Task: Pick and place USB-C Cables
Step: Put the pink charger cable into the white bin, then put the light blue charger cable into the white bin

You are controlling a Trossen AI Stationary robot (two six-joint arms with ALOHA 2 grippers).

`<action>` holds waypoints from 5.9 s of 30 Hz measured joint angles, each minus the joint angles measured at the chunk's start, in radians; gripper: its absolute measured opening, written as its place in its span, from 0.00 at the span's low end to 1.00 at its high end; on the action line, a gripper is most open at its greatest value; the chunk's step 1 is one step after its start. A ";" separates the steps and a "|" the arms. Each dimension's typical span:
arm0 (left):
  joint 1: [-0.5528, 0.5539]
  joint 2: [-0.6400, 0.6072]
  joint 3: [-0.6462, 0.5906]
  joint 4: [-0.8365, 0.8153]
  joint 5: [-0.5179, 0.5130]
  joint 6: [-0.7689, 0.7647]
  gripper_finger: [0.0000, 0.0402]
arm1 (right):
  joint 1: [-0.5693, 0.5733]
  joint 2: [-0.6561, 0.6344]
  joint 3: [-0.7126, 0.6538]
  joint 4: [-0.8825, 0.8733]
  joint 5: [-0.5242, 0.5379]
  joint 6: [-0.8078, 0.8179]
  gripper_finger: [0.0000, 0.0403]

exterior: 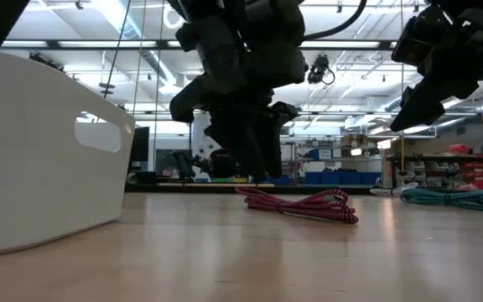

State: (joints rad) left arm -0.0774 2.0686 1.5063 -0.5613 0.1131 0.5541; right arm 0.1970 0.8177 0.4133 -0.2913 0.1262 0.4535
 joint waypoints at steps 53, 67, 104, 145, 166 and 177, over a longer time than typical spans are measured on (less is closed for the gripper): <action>-0.205 0.061 0.502 -0.794 -0.284 -0.648 0.05 | 0.000 0.000 0.000 0.004 0.023 -0.002 0.57; -0.488 -0.080 0.485 -0.997 -0.410 -1.260 0.05 | 0.020 0.000 0.000 0.013 0.006 0.027 0.57; -0.755 -0.324 -0.261 -0.485 -0.381 -1.563 0.05 | 0.188 0.000 0.000 0.145 0.042 0.070 0.57; -0.594 -0.343 0.060 -0.347 -0.770 -1.032 0.43 | 0.218 0.000 0.000 -0.022 0.040 0.178 0.57; -0.276 -0.336 -0.177 0.892 -0.554 -0.365 0.43 | 0.170 0.000 0.086 0.471 0.403 -0.330 0.57; -0.211 -0.397 -0.200 0.917 -0.542 -0.316 0.43 | -0.143 0.230 0.303 -0.464 0.192 0.198 0.57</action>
State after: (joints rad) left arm -0.2882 1.6716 1.3060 0.3557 -0.4286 0.2377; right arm 0.0541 1.0474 0.7166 -0.7550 0.3184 0.6520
